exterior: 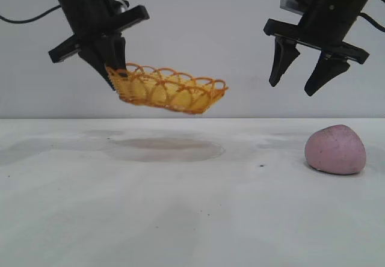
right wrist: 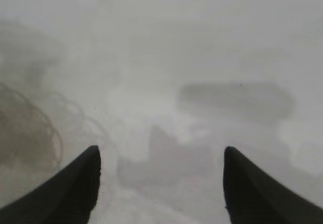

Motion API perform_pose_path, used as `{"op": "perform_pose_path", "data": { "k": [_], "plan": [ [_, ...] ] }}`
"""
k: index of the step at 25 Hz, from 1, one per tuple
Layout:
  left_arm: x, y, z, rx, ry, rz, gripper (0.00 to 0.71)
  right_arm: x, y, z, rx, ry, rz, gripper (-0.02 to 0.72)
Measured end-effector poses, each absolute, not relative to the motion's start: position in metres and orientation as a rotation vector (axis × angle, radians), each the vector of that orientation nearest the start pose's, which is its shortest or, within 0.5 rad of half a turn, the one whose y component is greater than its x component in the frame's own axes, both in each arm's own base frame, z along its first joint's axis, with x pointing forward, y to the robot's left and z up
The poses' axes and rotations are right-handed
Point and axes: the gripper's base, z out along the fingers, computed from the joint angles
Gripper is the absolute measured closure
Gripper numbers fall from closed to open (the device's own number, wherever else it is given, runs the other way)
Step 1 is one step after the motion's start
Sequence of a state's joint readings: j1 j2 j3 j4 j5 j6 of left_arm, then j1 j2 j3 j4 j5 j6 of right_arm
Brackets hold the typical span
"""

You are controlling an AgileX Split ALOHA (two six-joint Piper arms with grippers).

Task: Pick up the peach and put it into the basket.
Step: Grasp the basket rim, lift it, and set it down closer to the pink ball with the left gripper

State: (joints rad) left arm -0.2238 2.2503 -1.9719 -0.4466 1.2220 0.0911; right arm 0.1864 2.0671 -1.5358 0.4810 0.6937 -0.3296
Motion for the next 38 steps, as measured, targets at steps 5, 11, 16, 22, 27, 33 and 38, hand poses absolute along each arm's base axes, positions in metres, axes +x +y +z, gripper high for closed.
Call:
{"op": "perform_pose_path", "data": {
  "k": [5, 11, 16, 22, 27, 33, 38],
  "plan": [
    [0.426, -0.171, 0.195, 0.277, 2.985, -0.717, 0.710, 0.433, 0.109, 0.189, -0.277, 2.634, 0.475, 0.257],
    [0.390, -0.179, 0.179, 0.094, 2.928, -0.789, 0.710, 0.434, 0.109, 0.189, -0.271, 2.622, 0.470, 0.257],
    [0.371, -0.174, 0.154, -0.037, 2.944, -0.835, 0.710, 0.434, 0.109, 0.189, -0.270, 2.618, 0.468, 0.257],
    [0.369, -0.173, 0.142, -0.143, 2.888, -0.865, 0.710, 0.435, 0.109, 0.189, -0.269, 2.616, 0.467, 0.257],
    [0.369, -0.173, 0.141, -0.112, 2.876, -0.856, 0.710, 0.435, 0.109, 0.189, -0.269, 2.616, 0.467, 0.257],
    [0.370, -0.173, 0.141, -0.107, 2.874, -0.853, 0.521, 0.435, 0.109, 0.189, -0.269, 2.616, 0.467, 0.257],
    [0.369, -0.173, 0.141, -0.107, 2.876, -0.854, 0.328, 0.435, 0.109, 0.189, -0.269, 2.616, 0.467, 0.257]
  ]
}}
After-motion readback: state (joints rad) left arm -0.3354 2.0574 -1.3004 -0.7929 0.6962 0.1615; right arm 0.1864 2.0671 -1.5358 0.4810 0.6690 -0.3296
